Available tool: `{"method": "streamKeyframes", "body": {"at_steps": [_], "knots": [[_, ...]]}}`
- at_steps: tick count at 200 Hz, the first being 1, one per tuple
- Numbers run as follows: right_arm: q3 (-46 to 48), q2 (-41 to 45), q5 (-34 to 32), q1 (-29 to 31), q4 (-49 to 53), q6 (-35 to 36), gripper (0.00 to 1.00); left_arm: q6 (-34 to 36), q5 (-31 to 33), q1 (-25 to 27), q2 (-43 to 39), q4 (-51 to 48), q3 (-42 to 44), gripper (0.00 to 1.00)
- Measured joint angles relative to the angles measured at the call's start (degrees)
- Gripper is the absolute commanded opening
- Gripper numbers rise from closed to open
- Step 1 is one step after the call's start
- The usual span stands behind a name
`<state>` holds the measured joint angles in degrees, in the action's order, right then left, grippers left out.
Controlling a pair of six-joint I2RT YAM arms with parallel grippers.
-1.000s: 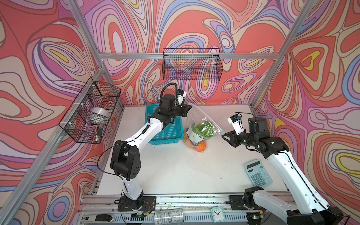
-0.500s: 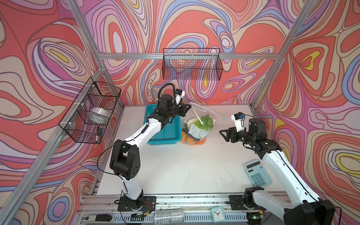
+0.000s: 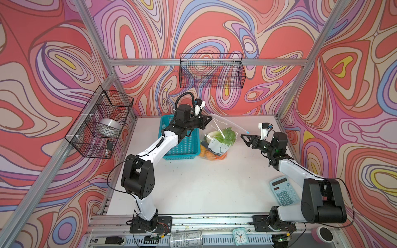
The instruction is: Place the food in the zip-top bag and seal the zipper
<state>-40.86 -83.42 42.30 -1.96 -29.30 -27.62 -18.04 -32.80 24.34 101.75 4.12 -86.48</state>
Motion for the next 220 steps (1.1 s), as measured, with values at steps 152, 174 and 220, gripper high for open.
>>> {"method": "streamKeyframes", "body": {"at_steps": [152, 174, 220], "knots": [[-0.9, -22.4, 4.9, 0.0, -35.1, -23.2, 0.65, 0.9, 0.4, 0.8, -0.9, -1.8, 0.0, 0.0], [-2.4, -25.2, 5.0, 0.2, -37.9, -25.9, 0.52, 1.3, 0.5, 0.8, -1.0, -1.8, 0.0, 0.0], [-4.5, -25.8, 4.7, 0.9, -42.4, -29.5, 0.0, 1.5, 1.3, 0.8, -1.4, -2.2, 0.1, 0.0]]}}
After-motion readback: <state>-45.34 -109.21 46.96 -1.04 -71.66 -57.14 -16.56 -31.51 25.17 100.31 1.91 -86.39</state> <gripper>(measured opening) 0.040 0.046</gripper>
